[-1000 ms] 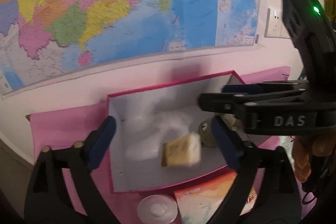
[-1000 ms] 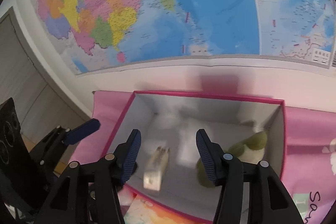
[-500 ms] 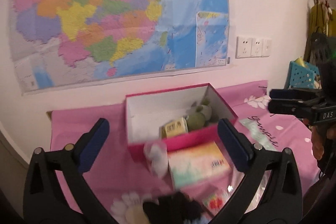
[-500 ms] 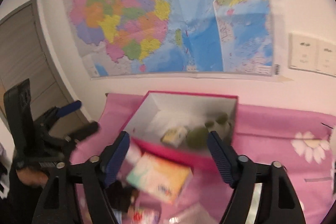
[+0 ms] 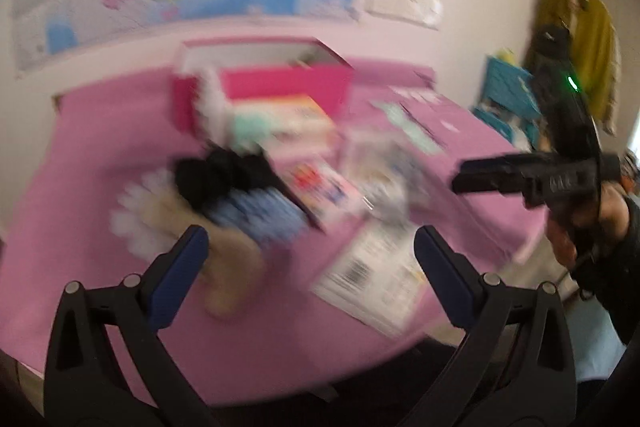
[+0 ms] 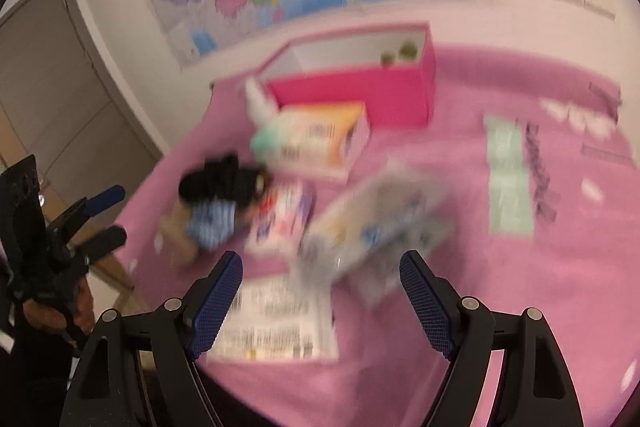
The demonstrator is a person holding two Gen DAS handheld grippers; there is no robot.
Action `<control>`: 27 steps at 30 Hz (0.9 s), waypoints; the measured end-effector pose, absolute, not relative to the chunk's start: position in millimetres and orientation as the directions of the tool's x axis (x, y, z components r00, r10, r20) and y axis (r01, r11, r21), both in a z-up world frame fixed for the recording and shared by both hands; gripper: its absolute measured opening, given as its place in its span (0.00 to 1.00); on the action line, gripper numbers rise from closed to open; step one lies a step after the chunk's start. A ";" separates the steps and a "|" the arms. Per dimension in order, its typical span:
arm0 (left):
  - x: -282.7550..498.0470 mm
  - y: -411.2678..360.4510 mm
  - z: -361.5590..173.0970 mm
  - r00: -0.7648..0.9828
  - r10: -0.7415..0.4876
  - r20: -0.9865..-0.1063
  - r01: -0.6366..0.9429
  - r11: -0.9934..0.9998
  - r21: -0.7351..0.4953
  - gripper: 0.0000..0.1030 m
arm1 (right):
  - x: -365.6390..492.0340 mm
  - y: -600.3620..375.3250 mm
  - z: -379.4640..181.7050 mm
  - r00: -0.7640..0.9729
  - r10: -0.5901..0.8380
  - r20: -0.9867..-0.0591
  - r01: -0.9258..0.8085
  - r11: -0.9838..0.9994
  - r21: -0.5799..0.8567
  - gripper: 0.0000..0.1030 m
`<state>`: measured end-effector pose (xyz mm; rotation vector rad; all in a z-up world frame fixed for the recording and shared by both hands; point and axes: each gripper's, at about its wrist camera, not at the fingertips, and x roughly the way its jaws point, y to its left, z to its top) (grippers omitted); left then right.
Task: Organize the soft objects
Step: 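Return the right gripper to the white wet-wipe packet on the table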
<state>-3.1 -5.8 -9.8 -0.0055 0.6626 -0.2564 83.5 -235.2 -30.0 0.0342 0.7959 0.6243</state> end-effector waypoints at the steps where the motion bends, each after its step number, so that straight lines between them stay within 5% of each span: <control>1: -2.9 -14.7 -17.1 0.745 -0.240 -0.623 0.249 0.966 -0.074 1.00 | 81.8 -236.7 -35.1 0.518 0.540 -0.663 -0.508 0.818 0.270 0.80; 13: 13.1 -37.8 -63.3 0.660 -0.324 -0.678 0.308 0.940 -0.148 1.00 | 71.6 -238.2 -70.6 0.362 0.614 -0.702 -0.474 0.769 0.429 0.77; 27: 31.9 -39.7 -83.8 0.608 -0.301 -0.735 0.296 0.945 -0.142 1.00 | 71.2 -223.7 -89.3 0.328 0.565 -0.757 -0.443 0.800 0.406 0.76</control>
